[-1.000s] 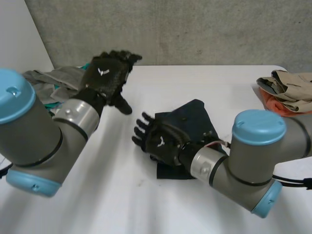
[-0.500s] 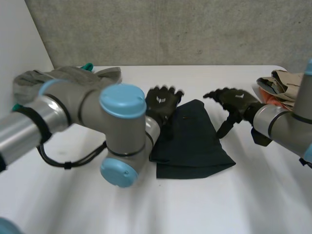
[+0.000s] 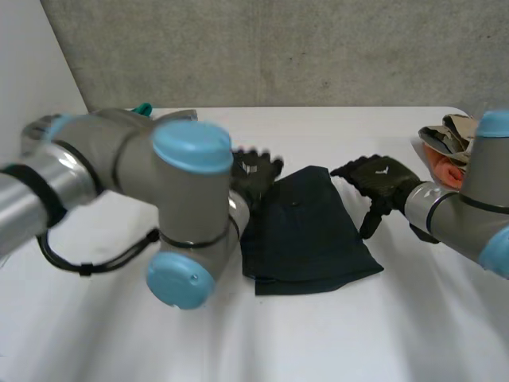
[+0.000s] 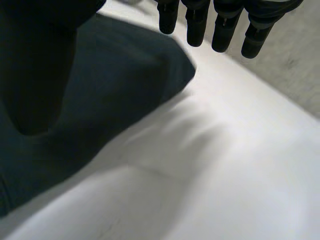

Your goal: Fold the laundry.

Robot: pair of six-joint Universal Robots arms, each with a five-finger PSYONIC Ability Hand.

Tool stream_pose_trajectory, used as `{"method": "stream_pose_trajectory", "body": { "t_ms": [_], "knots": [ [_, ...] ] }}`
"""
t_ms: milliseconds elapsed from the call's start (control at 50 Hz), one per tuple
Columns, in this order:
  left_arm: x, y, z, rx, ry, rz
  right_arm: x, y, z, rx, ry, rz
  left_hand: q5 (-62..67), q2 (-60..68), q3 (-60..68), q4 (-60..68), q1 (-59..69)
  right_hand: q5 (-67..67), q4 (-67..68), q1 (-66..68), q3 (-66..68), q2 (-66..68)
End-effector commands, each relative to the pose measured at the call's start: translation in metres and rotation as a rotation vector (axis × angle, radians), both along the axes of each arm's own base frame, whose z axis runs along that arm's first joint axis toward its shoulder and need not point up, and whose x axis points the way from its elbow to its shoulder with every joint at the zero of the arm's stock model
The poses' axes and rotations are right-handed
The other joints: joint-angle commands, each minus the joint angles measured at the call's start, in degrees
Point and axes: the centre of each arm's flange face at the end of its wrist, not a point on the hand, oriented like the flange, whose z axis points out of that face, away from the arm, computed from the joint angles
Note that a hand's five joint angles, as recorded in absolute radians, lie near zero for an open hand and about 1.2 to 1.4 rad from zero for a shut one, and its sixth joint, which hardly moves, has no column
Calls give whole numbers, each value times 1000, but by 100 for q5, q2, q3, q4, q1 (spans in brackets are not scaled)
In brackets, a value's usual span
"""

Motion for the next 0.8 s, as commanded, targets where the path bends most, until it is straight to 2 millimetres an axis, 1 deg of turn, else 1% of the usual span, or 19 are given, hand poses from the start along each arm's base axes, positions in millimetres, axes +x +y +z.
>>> {"method": "stream_pose_trajectory", "body": {
  "t_ms": [20,40,60,100,180,200,260,300,340,400,480,540,640,660,700,740,760,780,800],
  "knots": [
    [-1,7,80,-156,179,-85,-5,30,21,-110,-23,-14,-104,-8,-24,36,131,-287,-209,22,-204,-109],
    [-1,9,87,-170,196,-108,-5,43,24,-142,-19,-12,-104,-8,-24,36,131,-287,-209,22,-204,-109],
    [-2,13,98,-186,223,-154,-4,50,25,-157,-22,-10,-37,59,42,102,197,-287,-209,22,-204,-109],
    [-2,12,104,-191,236,-204,-3,63,21,-169,-23,3,148,243,227,287,382,-287,-209,22,-204,-109],
    [-2,12,111,-170,263,-350,5,100,-11,-131,-15,62,333,429,412,472,567,-287,-209,22,-204,-109],
    [-3,16,111,-141,272,-417,6,105,-16,-130,-15,71,350,446,430,490,585,-287,-209,22,-204,-109],
    [-1,24,114,-88,285,-506,12,116,-26,-148,-22,102,350,446,430,490,585,-287,-209,22,-204,-109],
    [0,27,114,-49,294,-552,14,116,-34,-149,-22,109,334,429,413,473,568,-287,-209,22,-204,-109],
    [1,28,113,-23,304,-571,18,113,-50,-147,-17,115,283,379,363,423,518,-287,-209,22,-204,-109],
    [1,28,112,-13,308,-567,23,104,-59,-182,-27,117,283,379,363,422,518,-287,-209,22,-204,-109],
    [1,28,111,-10,307,-569,30,88,-61,-260,-39,117,283,379,363,422,518,-287,-209,22,-204,-109],
    [1,29,111,-10,307,-570,33,79,-68,-287,-28,119,266,362,346,406,501,-287,-209,22,-204,-109],
    [1,30,110,-7,308,-571,37,69,-66,-324,-25,126,249,345,329,389,484,-287,-209,22,-204,-109],
    [1,30,110,-6,307,-571,38,67,-65,-328,-27,126,249,345,329,389,484,-12,66,297,71,166],
    [0,31,110,-5,307,-572,40,61,-64,-344,-33,128,249,345,329,389,484,1263,1340,1571,1345,1441],
    [1,30,110,-6,307,-571,43,56,-62,-351,-47,132,249,345,329,389,484,3260,3338,3569,3343,3438],
    [1,30,110,-6,307,-571,45,51,-60,-360,-57,131,249,345,329,389,484,5636,5713,5944,5718,5814],
    [1,30,110,-7,306,-571,46,48,-60,-367,-59,131,249,345,329,389,484,6703,6780,7011,6785,6880],
    [1,29,110,-7,306,-570,47,46,-60,-372,-61,131,249,345,329,389,484,6713,6791,7022,6796,6891]
  ]
}}
